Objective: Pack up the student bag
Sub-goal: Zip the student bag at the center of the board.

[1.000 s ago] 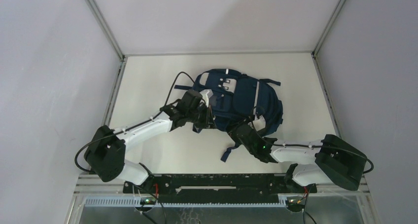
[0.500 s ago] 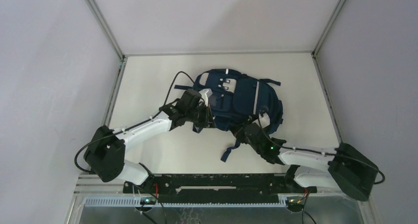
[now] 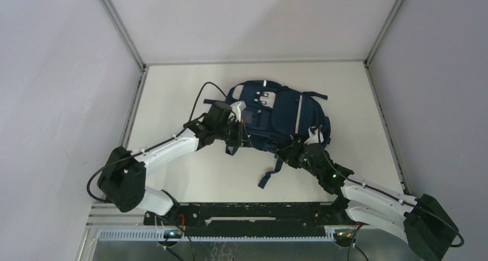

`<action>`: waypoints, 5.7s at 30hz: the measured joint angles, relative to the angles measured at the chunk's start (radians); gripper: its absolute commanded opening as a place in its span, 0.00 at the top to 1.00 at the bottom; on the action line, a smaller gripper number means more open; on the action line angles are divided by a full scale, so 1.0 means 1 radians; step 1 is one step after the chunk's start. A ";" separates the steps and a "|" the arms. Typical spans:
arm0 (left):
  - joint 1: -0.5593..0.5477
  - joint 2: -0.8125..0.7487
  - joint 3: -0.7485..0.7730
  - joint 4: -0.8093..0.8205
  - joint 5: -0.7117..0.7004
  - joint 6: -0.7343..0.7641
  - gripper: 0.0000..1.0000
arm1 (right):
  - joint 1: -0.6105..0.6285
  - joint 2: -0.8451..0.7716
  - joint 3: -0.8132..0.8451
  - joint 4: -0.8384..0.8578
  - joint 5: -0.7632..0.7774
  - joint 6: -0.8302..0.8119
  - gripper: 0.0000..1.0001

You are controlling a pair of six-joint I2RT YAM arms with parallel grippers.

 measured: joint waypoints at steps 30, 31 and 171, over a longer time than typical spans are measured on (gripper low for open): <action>0.027 0.002 0.000 0.001 0.019 -0.001 1.00 | 0.167 0.236 0.182 -0.152 0.242 0.016 1.00; 0.036 0.002 -0.001 0.003 0.029 -0.002 1.00 | 0.166 0.223 0.182 -0.159 0.243 0.018 1.00; 0.101 -0.216 -0.275 -0.035 -0.176 -0.368 0.31 | 0.383 0.552 0.489 -0.298 0.185 -0.138 0.55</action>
